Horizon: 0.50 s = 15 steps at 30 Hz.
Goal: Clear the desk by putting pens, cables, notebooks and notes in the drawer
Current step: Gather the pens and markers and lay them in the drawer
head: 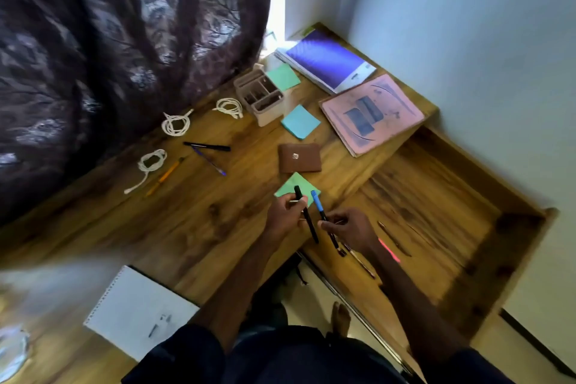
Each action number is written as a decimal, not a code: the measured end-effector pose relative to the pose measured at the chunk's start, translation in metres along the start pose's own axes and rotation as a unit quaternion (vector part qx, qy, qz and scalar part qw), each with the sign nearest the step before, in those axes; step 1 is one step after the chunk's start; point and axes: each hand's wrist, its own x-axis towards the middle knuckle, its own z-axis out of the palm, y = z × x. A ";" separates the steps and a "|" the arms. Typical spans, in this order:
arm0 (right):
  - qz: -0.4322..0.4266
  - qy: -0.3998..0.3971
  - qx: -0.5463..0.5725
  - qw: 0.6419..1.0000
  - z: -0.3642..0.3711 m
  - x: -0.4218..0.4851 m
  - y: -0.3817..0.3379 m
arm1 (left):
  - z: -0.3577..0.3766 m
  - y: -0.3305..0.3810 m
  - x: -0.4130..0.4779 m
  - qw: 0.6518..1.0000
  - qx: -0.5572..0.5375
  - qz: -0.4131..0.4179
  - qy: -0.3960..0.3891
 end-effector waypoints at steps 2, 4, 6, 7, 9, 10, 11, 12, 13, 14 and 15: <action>0.003 0.025 0.030 0.999 -0.019 -0.016 0.022 | 0.026 -0.005 -0.005 1.000 0.011 -0.010 -0.007; 0.013 0.055 0.055 0.997 -0.041 -0.032 0.053 | 0.059 -0.017 -0.007 0.999 0.031 -0.032 -0.021; 0.034 0.082 0.048 0.995 -0.065 -0.049 0.092 | 0.095 -0.028 -0.017 0.997 0.035 -0.054 -0.049; 0.043 0.095 0.030 0.994 -0.074 -0.056 0.112 | 0.110 -0.033 -0.024 0.995 0.040 -0.063 -0.060; 0.072 0.114 -0.006 0.991 -0.094 -0.073 0.159 | 0.143 -0.042 -0.042 0.994 0.049 -0.071 -0.070; 0.092 0.117 -0.025 0.989 -0.103 -0.082 0.179 | 0.159 -0.046 -0.050 0.993 0.047 -0.077 -0.072; 0.113 0.115 -0.044 0.986 -0.110 -0.089 0.198 | 0.173 -0.050 -0.057 0.993 0.044 -0.086 -0.072; 0.134 0.108 -0.058 0.983 -0.113 -0.095 0.214 | 0.184 -0.054 -0.062 0.992 0.042 -0.096 -0.068; 0.147 0.098 -0.071 0.982 -0.116 -0.100 0.230 | 0.195 -0.059 -0.067 0.991 0.041 -0.110 -0.063; 0.153 0.082 -0.087 0.981 -0.116 -0.103 0.246 | 0.204 -0.065 -0.072 0.990 0.037 -0.124 -0.057; 0.151 0.067 -0.102 0.981 -0.114 -0.105 0.259 | 0.212 -0.069 -0.076 0.989 0.037 -0.131 -0.052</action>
